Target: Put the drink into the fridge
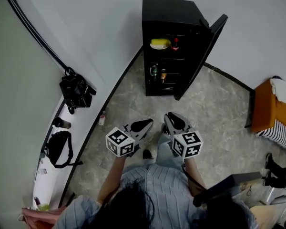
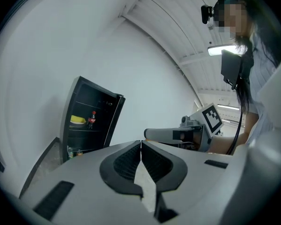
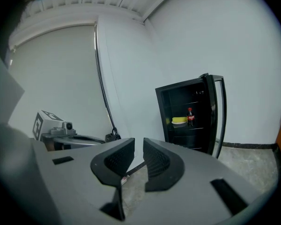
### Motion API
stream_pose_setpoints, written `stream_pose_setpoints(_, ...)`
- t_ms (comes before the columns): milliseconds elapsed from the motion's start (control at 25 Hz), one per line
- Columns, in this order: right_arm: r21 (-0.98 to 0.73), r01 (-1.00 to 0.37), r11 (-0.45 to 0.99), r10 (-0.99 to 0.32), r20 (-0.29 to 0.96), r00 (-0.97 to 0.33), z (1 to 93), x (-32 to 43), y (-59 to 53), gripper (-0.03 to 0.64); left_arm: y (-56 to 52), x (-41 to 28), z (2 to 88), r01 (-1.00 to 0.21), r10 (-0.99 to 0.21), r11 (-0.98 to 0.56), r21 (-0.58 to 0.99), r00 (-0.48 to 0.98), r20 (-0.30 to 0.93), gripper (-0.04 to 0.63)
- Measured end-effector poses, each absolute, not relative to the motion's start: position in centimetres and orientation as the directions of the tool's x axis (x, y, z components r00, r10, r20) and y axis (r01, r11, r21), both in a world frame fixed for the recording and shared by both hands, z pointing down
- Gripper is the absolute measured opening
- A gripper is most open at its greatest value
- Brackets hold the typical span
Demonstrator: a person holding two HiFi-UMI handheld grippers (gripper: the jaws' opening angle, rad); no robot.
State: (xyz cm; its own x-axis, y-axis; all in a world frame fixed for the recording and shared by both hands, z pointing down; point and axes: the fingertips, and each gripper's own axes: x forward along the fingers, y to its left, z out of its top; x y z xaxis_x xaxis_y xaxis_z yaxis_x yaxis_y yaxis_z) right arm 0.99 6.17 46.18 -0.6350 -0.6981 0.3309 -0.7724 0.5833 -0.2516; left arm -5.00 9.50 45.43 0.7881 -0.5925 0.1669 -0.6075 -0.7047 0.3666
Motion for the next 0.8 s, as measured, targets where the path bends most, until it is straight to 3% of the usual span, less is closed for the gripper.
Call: stream_pose_setpoints(800,-0.272,-0.759,0.591,-0.665,0.368,-0.650,47.6,0.8,10.7,0.038,13.0,-3.2,45.9,-0.563,-0.539,-0.744,0.359,0.824,0.174,0.009)
